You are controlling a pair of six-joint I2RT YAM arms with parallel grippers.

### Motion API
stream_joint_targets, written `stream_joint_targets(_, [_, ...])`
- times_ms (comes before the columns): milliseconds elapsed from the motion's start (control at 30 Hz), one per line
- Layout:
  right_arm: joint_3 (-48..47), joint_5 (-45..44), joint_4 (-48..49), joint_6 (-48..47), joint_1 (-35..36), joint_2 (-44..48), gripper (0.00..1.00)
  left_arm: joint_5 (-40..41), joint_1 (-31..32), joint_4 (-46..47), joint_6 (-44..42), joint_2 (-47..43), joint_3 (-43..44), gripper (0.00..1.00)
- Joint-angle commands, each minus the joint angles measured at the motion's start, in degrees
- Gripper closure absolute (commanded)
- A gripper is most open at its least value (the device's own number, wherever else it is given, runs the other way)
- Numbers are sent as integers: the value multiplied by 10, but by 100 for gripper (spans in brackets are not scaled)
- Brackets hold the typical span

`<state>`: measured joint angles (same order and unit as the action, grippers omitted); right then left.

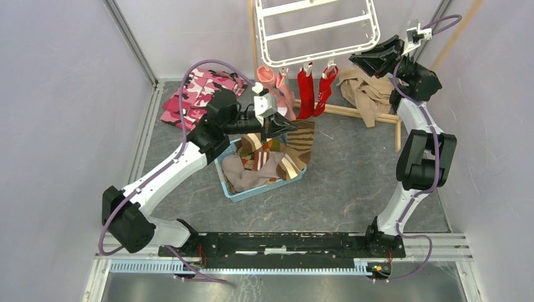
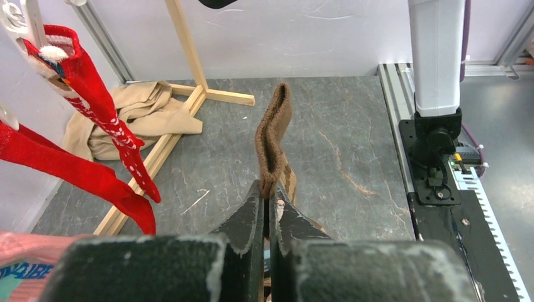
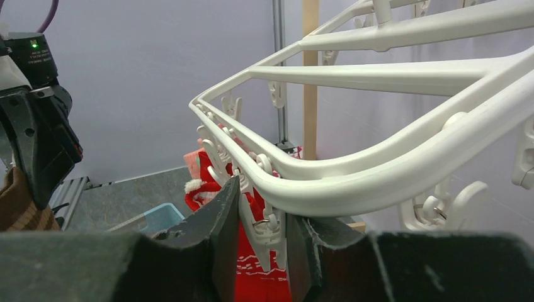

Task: Clip the socks to the hanger
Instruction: Open the clamp at the hanger.

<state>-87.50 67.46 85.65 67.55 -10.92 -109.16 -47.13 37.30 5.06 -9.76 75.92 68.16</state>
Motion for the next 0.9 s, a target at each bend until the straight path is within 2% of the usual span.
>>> stream_joint_targets(0, [9,8,111,-28,5,44,94,-10,-2,46,39,33,47,98])
stream_joint_targets(200, [44,16,-70,-140,25,99,98,4,-2,55,70,114,110,98])
stream_joint_targets(433, [47,-22,-466,-421,47,178,98,46,4,85,96,205,185,98])
stream_joint_targets(667, [66,-32,-511,-440,65,195,99,116,16,112,140,264,237,98])
stream_joint_targets(867, [69,-47,-550,-451,69,207,99,175,27,120,139,287,269,98])
